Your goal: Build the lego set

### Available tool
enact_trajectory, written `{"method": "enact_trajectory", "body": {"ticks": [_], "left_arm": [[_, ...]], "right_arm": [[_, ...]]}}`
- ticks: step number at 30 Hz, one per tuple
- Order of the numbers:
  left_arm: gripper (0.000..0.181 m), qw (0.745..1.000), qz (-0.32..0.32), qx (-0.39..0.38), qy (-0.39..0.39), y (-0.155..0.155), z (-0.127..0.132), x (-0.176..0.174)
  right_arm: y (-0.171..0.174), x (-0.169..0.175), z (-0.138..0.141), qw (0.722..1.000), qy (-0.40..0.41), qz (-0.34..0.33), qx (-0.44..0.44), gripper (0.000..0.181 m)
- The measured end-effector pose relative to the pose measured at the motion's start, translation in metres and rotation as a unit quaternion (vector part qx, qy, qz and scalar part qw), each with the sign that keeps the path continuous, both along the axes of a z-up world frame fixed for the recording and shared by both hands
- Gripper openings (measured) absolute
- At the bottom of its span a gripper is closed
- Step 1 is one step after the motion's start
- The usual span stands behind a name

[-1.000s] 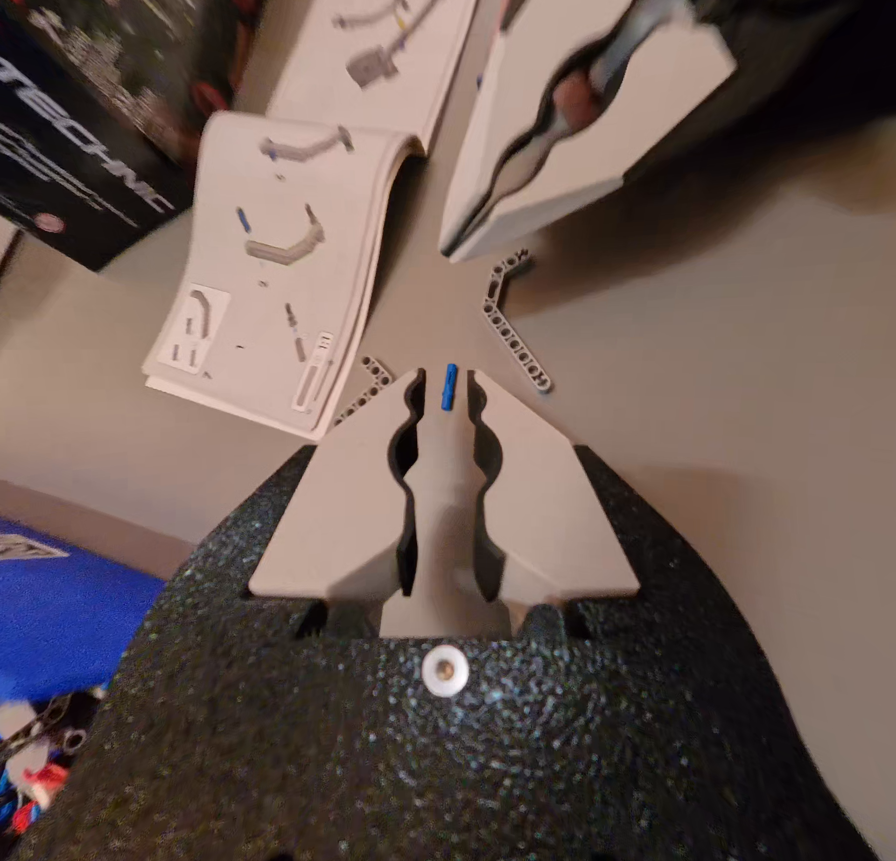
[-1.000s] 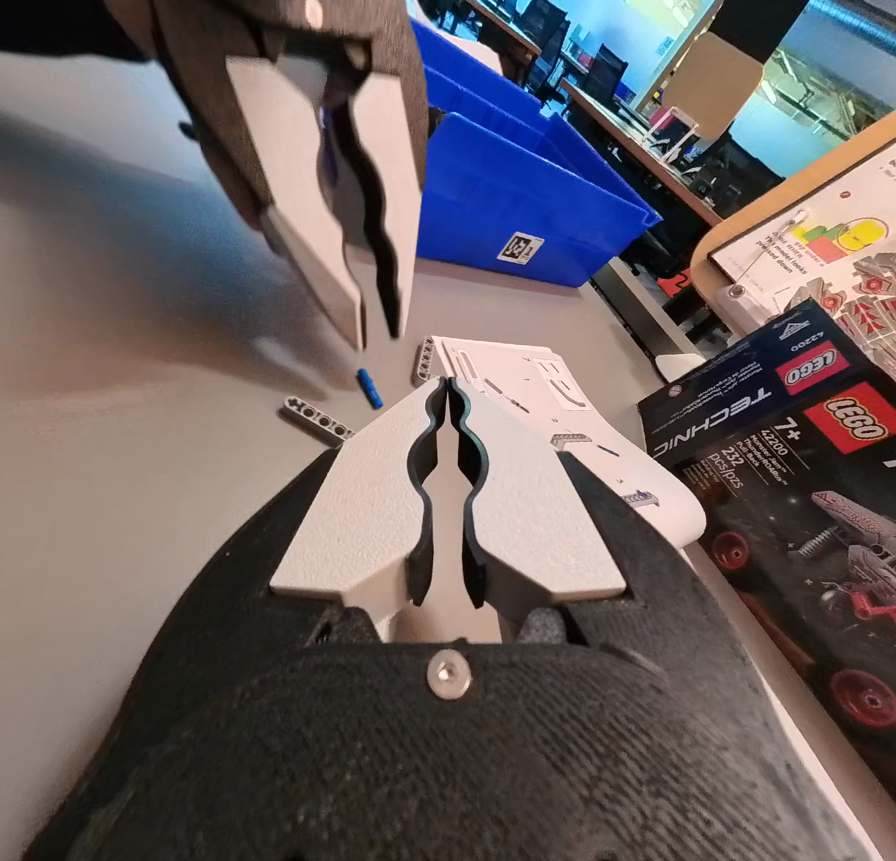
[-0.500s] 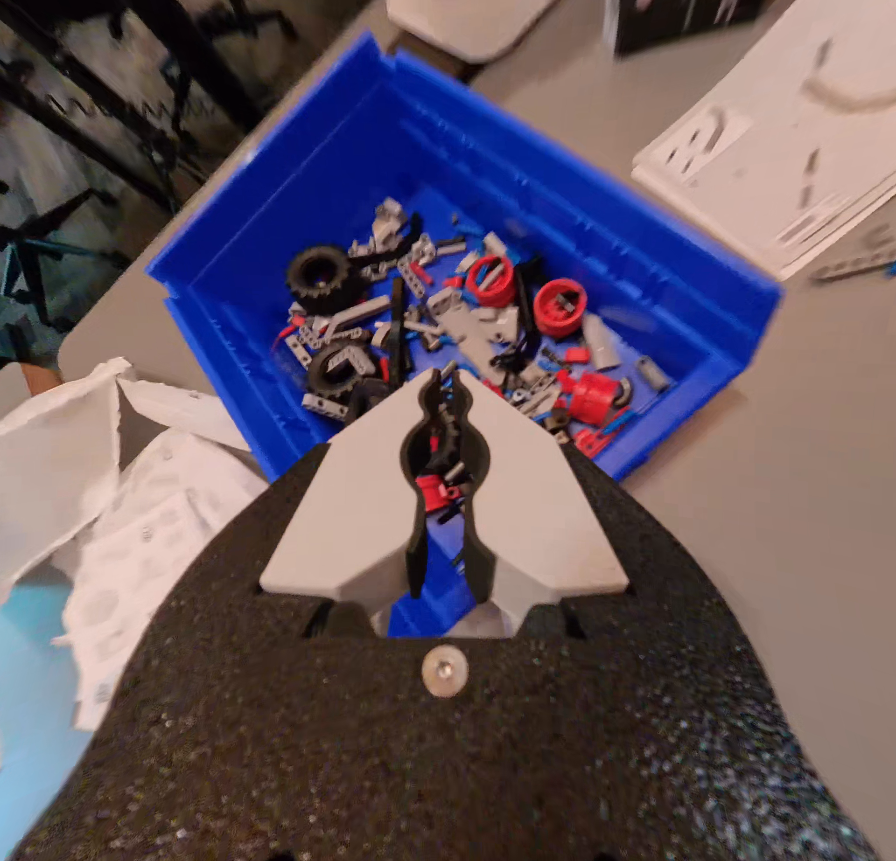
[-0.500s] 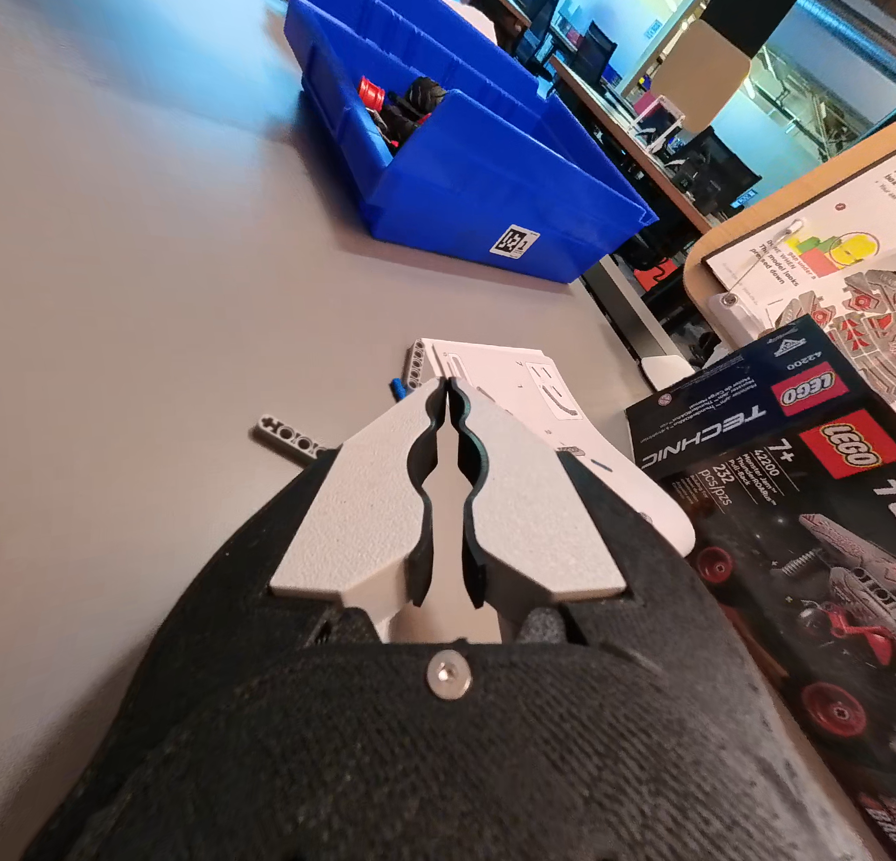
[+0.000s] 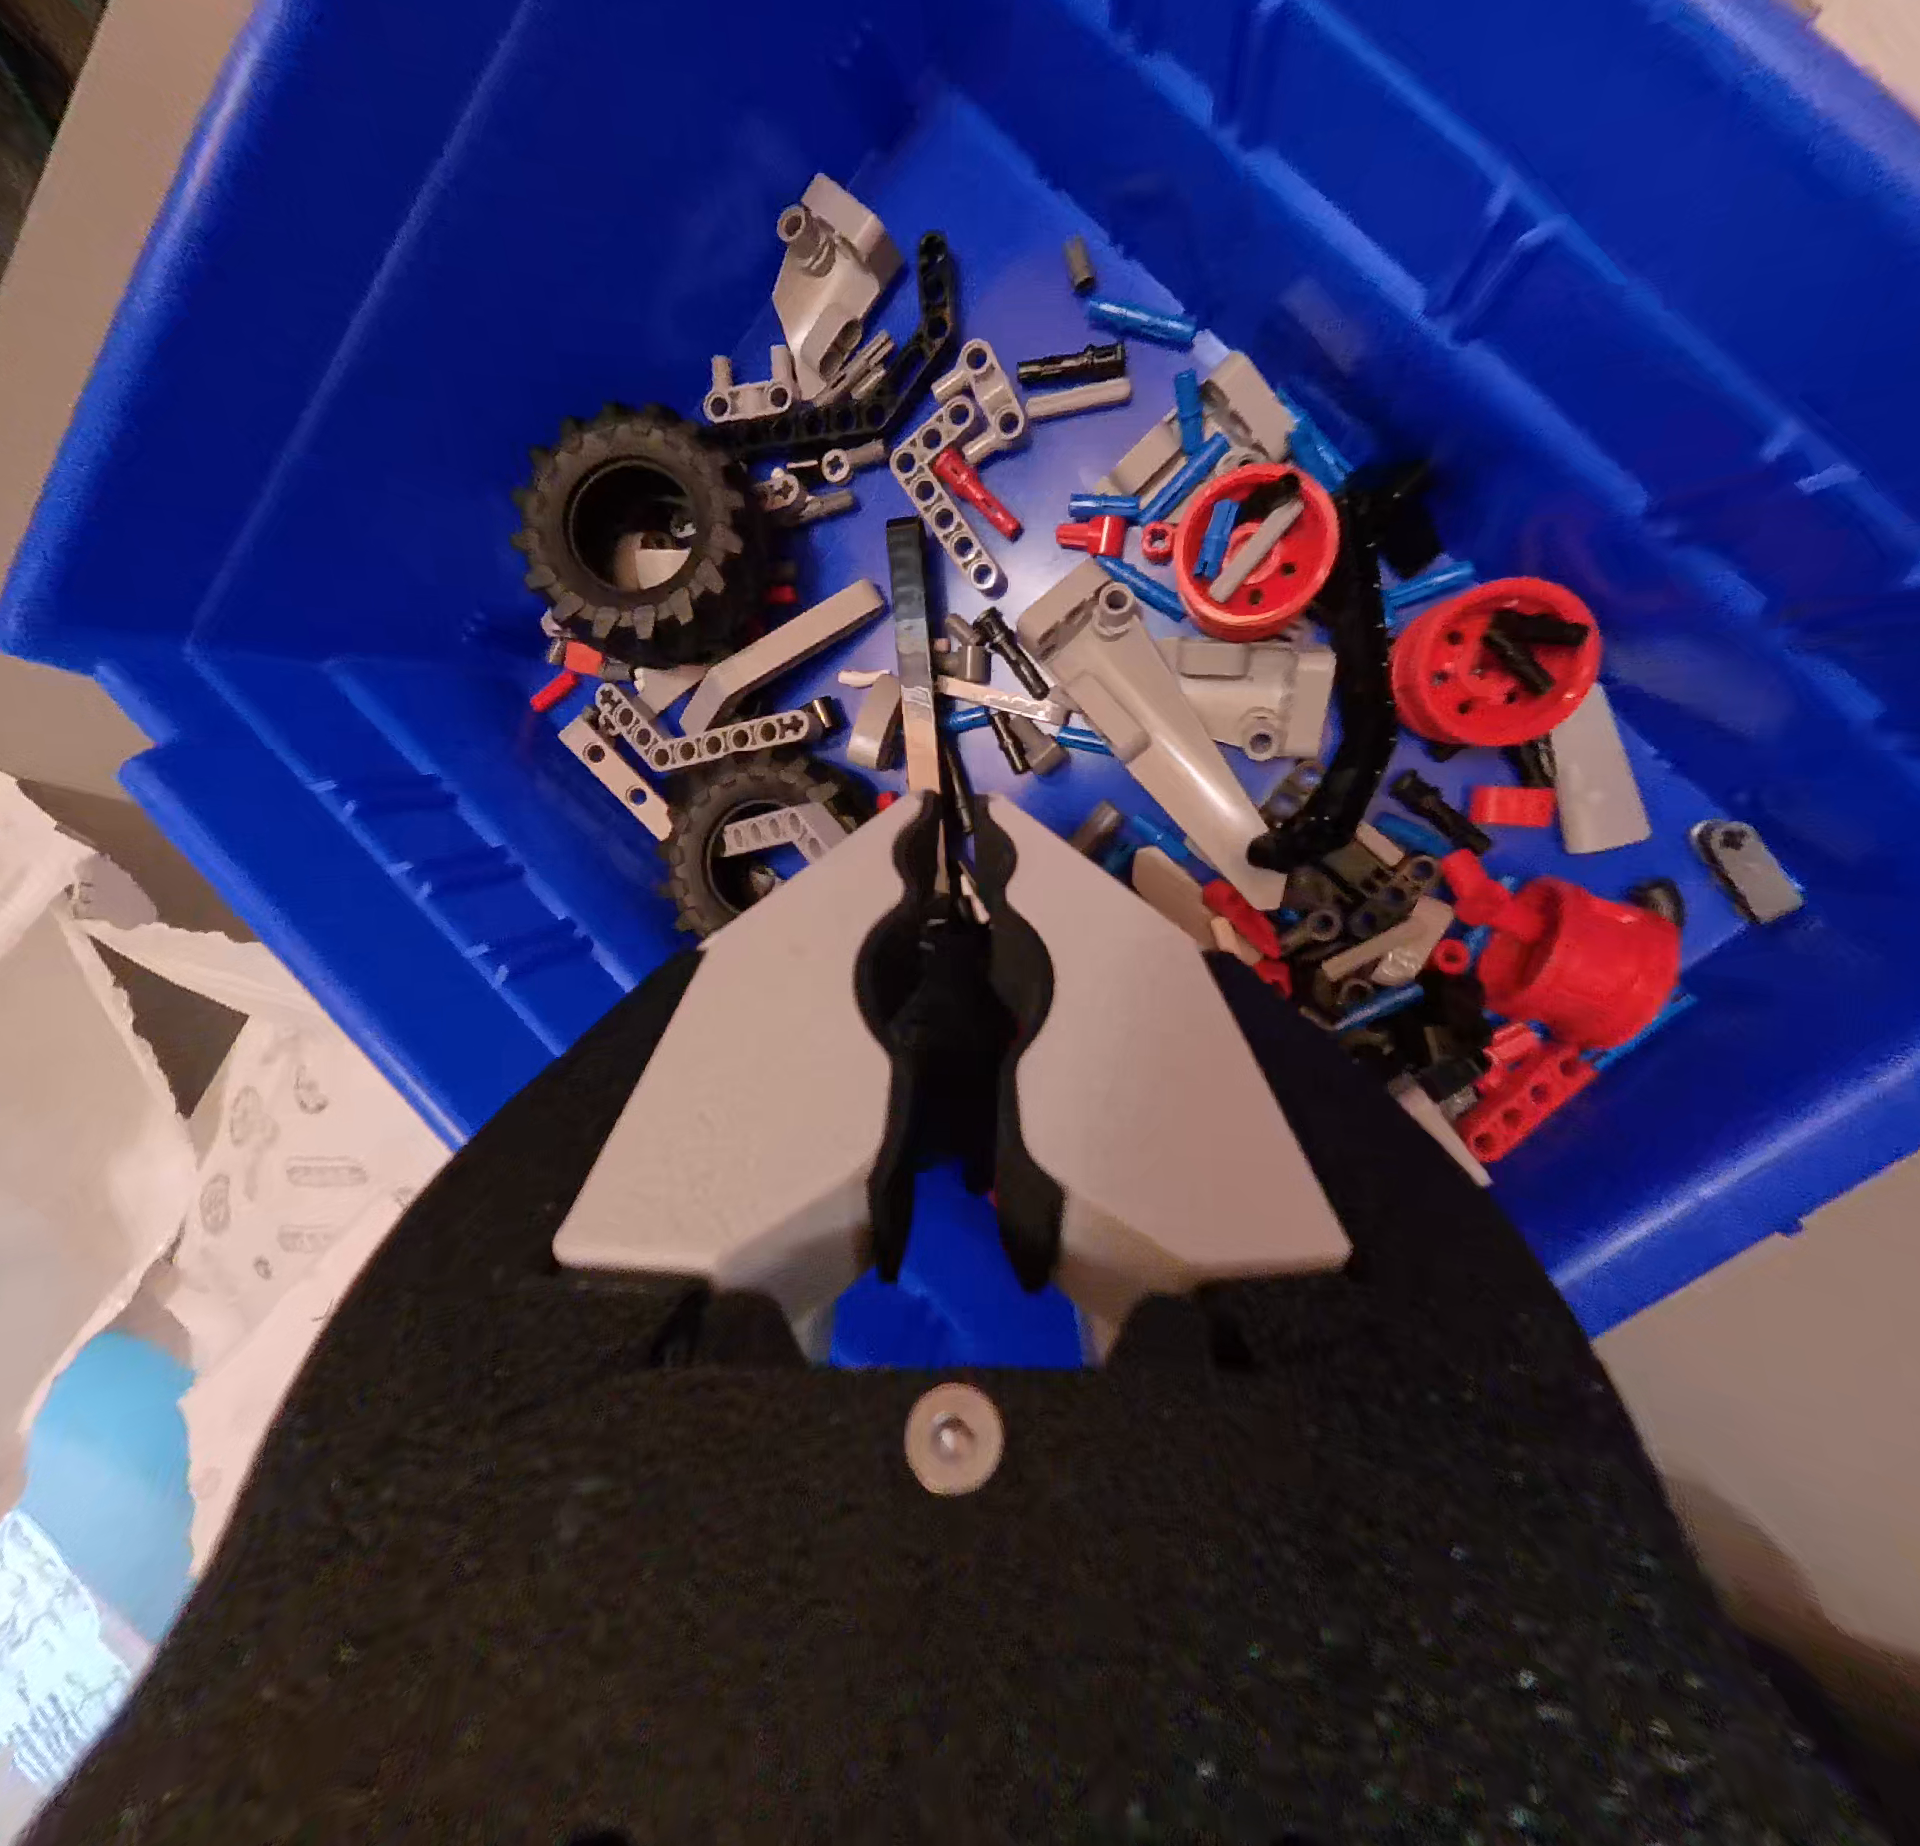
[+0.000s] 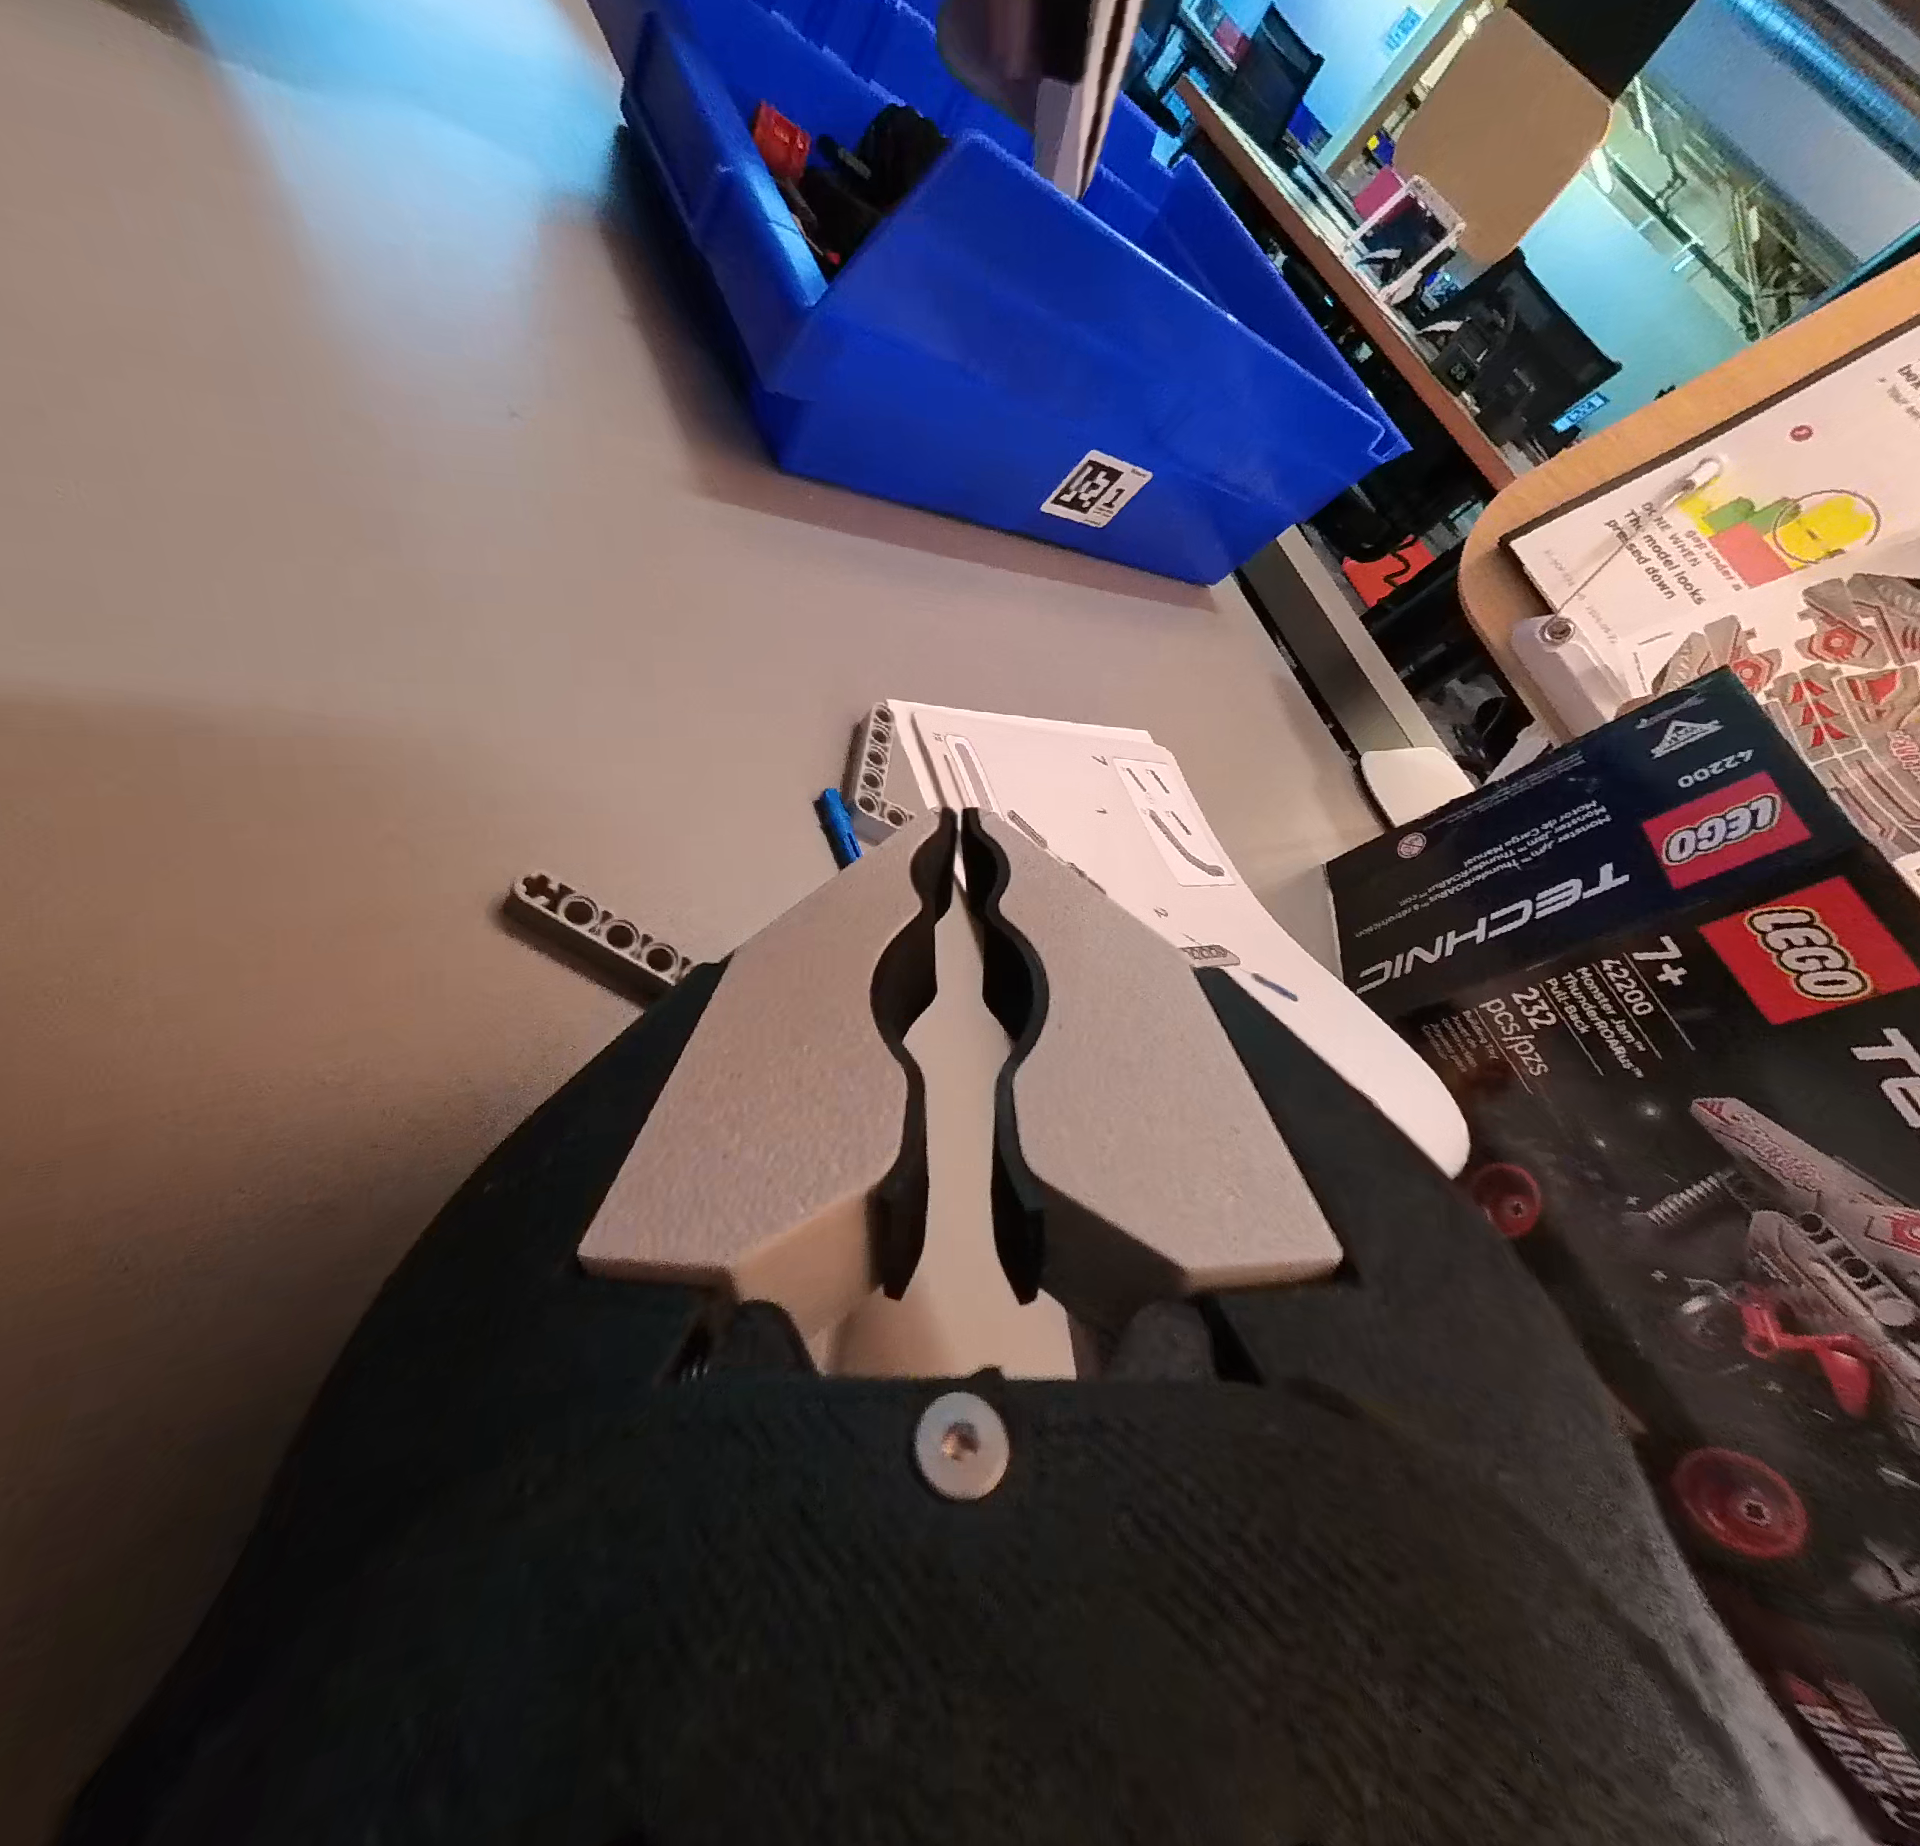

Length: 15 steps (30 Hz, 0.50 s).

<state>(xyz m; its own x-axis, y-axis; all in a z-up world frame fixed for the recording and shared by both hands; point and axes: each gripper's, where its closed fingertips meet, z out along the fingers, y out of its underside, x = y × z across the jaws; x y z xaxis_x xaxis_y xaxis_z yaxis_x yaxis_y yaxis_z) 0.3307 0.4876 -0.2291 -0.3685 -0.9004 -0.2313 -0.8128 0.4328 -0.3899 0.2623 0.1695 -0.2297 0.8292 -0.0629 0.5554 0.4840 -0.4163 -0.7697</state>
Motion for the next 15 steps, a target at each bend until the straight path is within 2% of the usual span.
{"method": "enact_trajectory", "body": {"ticks": [1, 6, 15], "left_arm": [[0.005, 1.000, -0.002, 0.001, 0.004, 0.001, -0.003, -0.001], [0.011, 0.999, -0.014, -0.009, 0.034, 0.000, -0.016, -0.007], [0.012, 0.996, 0.019, 0.020, 0.083, 0.014, -0.031, -0.014]], "right_arm": [[-0.001, 0.000, 0.001, 1.000, 0.001, 0.000, 0.001, 0.000], [-0.003, -0.004, 0.000, 1.000, 0.008, 0.007, -0.005, 0.000], [-0.008, -0.011, -0.002, 0.999, 0.023, 0.024, -0.018, 0.001]]}}
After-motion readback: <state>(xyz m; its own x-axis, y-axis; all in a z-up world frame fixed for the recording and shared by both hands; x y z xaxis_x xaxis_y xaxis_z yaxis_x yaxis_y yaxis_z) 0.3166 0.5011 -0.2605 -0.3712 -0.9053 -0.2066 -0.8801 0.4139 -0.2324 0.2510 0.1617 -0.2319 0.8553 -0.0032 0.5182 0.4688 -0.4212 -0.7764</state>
